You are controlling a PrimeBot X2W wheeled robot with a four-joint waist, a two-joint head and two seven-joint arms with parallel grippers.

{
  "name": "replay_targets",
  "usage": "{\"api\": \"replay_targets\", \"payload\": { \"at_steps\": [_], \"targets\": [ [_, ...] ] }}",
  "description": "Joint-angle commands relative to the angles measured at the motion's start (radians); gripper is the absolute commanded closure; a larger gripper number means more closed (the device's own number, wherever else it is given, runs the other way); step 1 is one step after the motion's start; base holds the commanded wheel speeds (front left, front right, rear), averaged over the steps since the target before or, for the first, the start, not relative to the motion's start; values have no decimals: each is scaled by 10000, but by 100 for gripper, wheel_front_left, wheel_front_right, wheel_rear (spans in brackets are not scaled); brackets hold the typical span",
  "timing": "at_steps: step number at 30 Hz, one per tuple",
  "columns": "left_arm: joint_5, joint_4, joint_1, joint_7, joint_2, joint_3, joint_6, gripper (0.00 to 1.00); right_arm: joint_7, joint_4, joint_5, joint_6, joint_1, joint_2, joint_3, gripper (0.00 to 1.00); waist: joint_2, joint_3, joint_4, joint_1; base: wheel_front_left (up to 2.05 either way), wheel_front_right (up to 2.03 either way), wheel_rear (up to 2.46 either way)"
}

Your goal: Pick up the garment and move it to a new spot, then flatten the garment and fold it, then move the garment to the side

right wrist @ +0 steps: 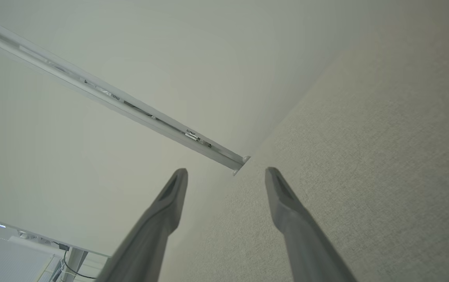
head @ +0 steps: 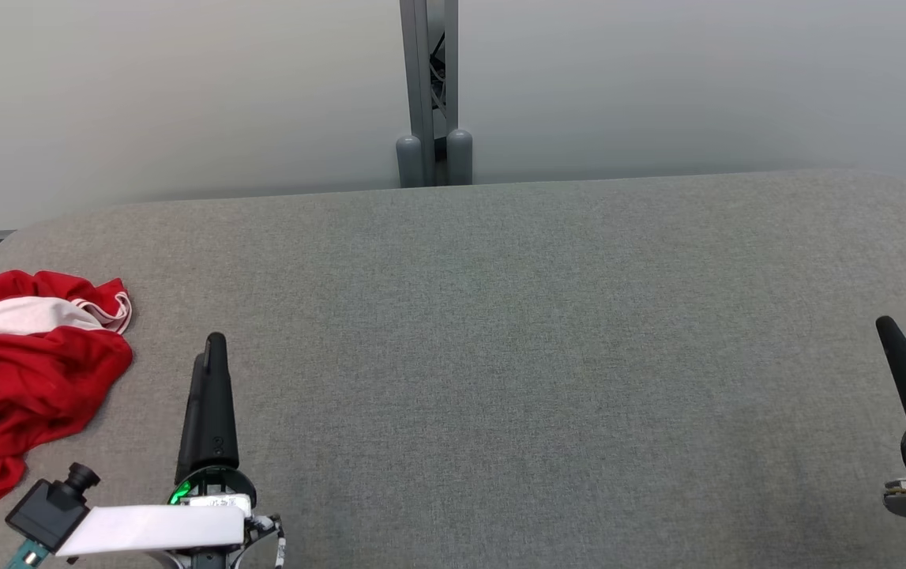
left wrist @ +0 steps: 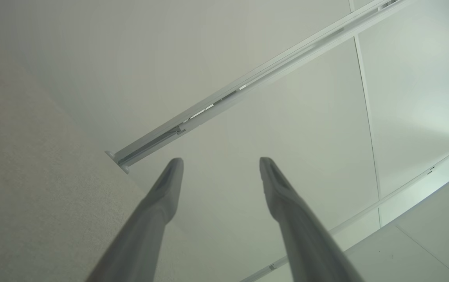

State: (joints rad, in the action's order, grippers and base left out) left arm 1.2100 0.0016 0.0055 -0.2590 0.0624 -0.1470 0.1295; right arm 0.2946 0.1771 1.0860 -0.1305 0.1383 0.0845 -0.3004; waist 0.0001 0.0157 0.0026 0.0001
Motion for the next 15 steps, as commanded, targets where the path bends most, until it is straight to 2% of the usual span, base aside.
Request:
{"api": "replay_targets", "payload": {
  "at_steps": [1,11,12,15],
  "targets": [
    [-425,-204,-368,-30,67,81,-24,0,-195,-275,-460,-2,316,217,136,0,-1,1,-3,0,0,0,0],
    [-2891,-328,-769,-32,400,-4,-295,0,-1030,-676,-2904,-3,553,520,909,0,-1,-15,-14,0,0,0,0],
    [-4602,-67,-813,-34,606,-300,-503,0,-1708,-751,-4381,-3,412,495,1556,0,-1,-63,4,0,0,0,0],
    [-5259,83,-850,-15,691,-392,-619,0,-1951,-634,-5001,-3,332,532,1839,0,-1,-89,8,0,0,0,0]
  ]
}}
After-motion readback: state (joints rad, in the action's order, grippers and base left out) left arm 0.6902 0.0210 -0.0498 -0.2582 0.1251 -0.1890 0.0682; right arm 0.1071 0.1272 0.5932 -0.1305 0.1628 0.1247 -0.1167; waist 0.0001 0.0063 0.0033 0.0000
